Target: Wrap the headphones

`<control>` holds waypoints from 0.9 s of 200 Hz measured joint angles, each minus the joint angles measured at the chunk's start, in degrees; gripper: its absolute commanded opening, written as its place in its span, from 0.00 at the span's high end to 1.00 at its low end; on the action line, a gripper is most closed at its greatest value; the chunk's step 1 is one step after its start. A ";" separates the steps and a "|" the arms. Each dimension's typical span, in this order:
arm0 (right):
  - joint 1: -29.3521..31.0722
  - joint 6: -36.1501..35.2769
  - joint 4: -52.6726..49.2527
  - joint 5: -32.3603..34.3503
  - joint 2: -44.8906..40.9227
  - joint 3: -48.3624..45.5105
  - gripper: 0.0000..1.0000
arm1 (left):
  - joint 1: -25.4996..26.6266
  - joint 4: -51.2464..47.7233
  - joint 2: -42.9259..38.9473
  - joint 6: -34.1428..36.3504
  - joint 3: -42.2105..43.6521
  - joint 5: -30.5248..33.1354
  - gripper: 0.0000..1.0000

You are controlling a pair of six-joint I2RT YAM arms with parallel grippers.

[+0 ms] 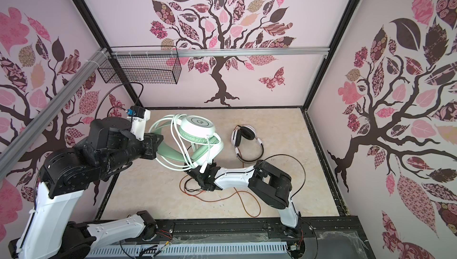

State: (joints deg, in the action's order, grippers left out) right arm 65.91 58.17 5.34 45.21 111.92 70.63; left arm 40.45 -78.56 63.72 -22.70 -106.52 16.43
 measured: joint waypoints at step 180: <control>-0.02 -35.95 16.00 -37.55 -17.53 -26.51 1.00 | 0.00 -5.55 1.88 -1.33 -4.63 5.62 1.00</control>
State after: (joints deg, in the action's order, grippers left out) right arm 65.89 22.22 21.34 7.66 94.39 44.12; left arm 40.45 -84.12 65.60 -24.03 -111.15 22.04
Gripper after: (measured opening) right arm 0.115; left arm 0.066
